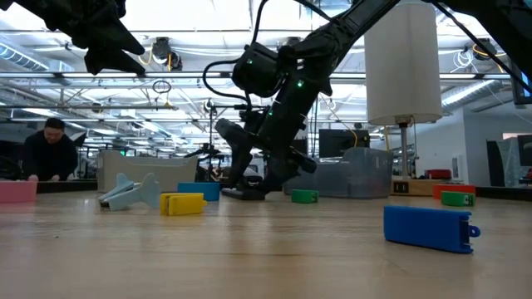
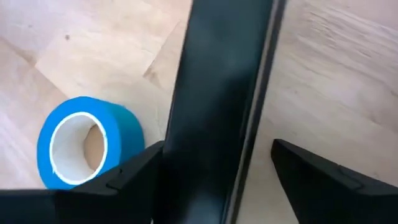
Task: Pick and place Stapler, Stapler remover, tape
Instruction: Put the black stapler into the gray bin
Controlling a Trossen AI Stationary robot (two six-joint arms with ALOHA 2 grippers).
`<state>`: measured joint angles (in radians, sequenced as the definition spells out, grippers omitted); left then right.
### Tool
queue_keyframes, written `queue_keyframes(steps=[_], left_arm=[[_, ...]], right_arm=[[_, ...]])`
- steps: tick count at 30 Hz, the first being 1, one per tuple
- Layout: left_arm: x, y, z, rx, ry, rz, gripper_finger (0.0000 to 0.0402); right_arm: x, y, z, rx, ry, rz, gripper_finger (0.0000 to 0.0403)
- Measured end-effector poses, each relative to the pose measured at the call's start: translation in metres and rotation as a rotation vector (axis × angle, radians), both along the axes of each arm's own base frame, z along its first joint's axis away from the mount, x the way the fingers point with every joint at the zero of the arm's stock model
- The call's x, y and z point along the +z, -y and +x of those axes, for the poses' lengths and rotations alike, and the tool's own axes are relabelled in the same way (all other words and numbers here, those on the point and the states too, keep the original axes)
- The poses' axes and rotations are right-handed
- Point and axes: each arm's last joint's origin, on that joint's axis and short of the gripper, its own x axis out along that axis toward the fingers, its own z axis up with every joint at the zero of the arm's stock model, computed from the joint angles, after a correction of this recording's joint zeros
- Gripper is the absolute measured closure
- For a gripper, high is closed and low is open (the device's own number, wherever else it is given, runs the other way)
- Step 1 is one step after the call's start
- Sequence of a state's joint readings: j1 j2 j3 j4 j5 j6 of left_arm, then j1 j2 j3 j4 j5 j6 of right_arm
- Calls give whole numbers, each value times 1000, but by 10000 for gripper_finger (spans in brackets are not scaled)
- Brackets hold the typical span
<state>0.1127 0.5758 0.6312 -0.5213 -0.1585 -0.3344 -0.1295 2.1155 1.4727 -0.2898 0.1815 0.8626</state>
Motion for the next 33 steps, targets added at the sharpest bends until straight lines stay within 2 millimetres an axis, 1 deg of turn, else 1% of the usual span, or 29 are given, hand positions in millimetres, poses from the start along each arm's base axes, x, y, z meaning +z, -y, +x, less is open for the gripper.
queue_keyframes(steps=[3, 8, 11, 15, 19, 21, 25, 29, 33], left_arm=[[0, 0, 0, -2, -1, 5, 167], [0, 0, 0, -5, -3, 10, 167], [0, 0, 0, -5, -3, 10, 167], [0, 0, 0, -5, -3, 11, 167], [0, 0, 0, -9, -5, 19, 167], [0, 0, 0, -13, -7, 26, 167], [0, 0, 0, -17, -11, 40, 167], [0, 0, 0, -9, -11, 44, 167], [1, -1, 0, 9, -8, 53, 167]], right_arm=[[-1, 0, -2, -10, -20, 4, 165], [-1, 0, -3, -9, -26, 3, 242], [2, 0, -3, -9, -21, 2, 276], [2, -1, -2, -7, -19, 2, 279], [10, -6, -1, 31, 19, -9, 279], [18, -11, 1, 63, 54, -17, 280], [41, -18, 2, 92, 130, -52, 280], [51, -20, -3, 104, 113, -115, 280], [70, -22, -6, 143, 160, -156, 280]])
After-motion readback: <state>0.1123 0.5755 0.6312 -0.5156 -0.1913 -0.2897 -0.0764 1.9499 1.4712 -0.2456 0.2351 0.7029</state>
